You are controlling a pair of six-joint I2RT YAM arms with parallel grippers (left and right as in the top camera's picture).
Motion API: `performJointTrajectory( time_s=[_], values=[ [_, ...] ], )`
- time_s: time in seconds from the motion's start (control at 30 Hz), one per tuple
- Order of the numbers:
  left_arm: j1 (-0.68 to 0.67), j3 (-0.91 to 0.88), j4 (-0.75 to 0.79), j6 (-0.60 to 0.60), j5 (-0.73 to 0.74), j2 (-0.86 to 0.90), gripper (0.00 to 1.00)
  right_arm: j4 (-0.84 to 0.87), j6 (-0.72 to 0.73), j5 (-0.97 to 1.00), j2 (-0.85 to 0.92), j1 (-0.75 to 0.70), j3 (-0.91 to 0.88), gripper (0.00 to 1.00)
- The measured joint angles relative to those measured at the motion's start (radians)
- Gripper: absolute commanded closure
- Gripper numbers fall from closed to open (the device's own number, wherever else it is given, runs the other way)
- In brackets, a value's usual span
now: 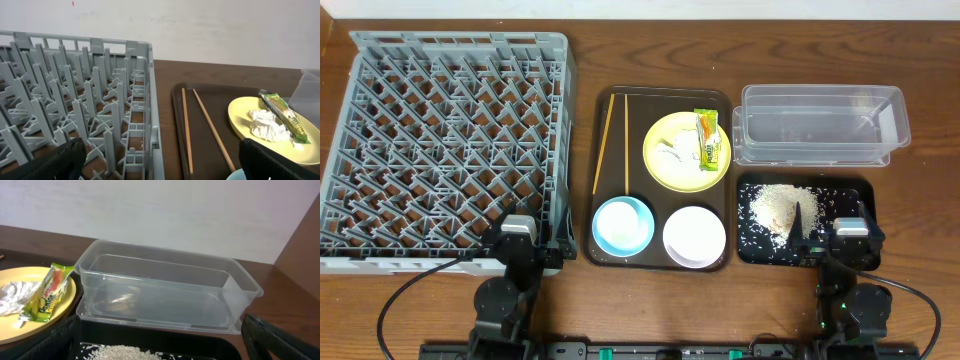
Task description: Sort waste into correct bins and load items into the dishwasher
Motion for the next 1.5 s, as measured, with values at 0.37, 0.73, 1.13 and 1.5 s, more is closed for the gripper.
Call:
performJointTrajectory(
  time_s=[0.37, 0.73, 1.13, 1.5],
  values=[
    [0.0, 0.0, 0.0, 0.0, 0.0, 0.0, 0.02, 0.0, 0.0, 0.0, 0.0, 0.0, 0.0, 0.01],
    [0.0, 0.0, 0.0, 0.0, 0.0, 0.0, 0.02, 0.0, 0.004, -0.01, 0.0, 0.0, 0.0, 0.01],
    [0.0, 0.001, 0.004, -0.031, 0.044, 0.003, 0.02, 0.052, 0.146, -0.322, 0.0, 0.0, 0.004, 0.01],
    [0.0, 0.33, -0.216, -0.084, 0.108, 0.302, 0.02, -0.167, 0.207, -0.428, 0.376, -0.002, 0.425, 0.01]
  ],
)
